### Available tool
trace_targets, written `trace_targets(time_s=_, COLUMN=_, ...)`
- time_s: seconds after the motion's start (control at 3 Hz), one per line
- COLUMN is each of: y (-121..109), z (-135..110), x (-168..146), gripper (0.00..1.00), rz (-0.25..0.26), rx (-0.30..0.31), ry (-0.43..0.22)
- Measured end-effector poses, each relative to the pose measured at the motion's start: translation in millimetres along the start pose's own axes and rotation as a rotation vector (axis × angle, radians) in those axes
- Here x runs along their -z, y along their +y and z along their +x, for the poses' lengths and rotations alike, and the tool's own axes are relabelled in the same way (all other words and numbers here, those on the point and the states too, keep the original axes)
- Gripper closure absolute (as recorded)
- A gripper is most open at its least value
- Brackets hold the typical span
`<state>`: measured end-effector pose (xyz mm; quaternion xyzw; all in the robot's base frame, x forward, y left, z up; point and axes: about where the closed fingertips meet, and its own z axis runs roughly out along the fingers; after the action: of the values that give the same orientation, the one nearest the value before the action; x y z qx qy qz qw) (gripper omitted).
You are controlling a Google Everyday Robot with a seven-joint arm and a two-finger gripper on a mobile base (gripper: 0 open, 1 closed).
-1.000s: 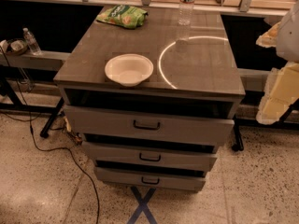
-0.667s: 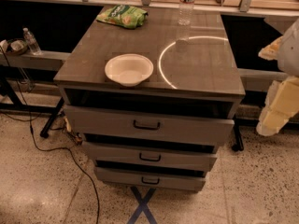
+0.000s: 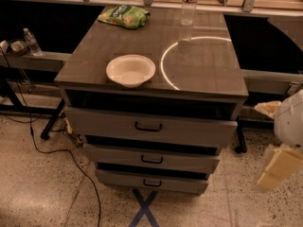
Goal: Open bottom drawer
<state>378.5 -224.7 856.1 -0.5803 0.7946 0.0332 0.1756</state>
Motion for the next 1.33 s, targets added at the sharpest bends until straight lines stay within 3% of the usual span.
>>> trace_targets(time_s=0.33, y=46, z=10, x=-81, gripper=0.00, rz=-0.075, rx=0.040, ry=-0.025)
trace_targets(time_s=0.67, y=46, z=10, x=-81, gripper=0.00, rz=-0.075, rx=0.040, ry=-0.025)
trace_targets(time_s=1.0, y=57, z=13, x=-100, gripper=0.00, rz=-0.059, rx=-0.009, ry=-0.016)
trace_targets(time_s=1.33, y=87, z=17, x=-165, gripper=0.00, rz=-0.041, rx=-0.074, ry=0.024)
